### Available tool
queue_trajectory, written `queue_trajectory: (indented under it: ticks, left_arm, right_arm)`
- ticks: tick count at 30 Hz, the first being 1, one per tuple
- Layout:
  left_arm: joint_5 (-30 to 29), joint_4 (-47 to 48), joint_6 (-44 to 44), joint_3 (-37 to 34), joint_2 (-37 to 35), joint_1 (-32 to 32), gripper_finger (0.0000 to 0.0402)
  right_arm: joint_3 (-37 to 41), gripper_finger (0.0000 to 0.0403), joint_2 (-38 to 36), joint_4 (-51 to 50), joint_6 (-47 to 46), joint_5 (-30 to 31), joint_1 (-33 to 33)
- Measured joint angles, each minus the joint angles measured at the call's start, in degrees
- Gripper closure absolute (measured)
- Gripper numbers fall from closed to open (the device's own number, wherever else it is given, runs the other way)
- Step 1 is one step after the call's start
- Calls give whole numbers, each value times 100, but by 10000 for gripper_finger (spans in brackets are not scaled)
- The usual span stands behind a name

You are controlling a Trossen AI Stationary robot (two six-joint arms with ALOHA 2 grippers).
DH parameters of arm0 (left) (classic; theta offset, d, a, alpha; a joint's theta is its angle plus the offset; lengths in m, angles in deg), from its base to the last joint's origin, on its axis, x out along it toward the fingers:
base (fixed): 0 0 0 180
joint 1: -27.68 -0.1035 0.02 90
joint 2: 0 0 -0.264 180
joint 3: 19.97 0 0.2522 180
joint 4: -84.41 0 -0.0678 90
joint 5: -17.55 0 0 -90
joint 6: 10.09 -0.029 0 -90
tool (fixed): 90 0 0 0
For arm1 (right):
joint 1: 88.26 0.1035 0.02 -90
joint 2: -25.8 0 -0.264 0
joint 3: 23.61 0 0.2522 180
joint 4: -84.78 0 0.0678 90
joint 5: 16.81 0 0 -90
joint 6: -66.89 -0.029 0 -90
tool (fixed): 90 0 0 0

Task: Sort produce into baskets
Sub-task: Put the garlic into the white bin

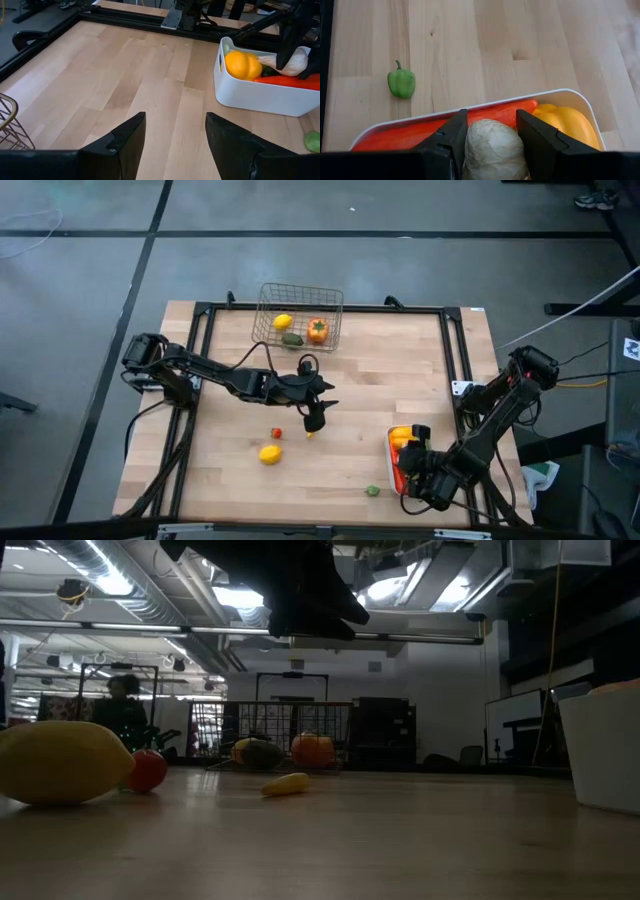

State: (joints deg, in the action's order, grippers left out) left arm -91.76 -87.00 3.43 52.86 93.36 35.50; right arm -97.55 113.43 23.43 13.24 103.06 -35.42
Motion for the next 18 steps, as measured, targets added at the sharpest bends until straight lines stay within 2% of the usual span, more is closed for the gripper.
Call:
queue_trajectory:
  ticks: [5,18]
  left_arm:
    - [0,0,2,0,0,1,199]
    - [0,0,2,0,0,0,199]
  right_arm:
    - [0,246,0,-2,2,-7,0]
    - [0,169,7,-9,0,-31,0]
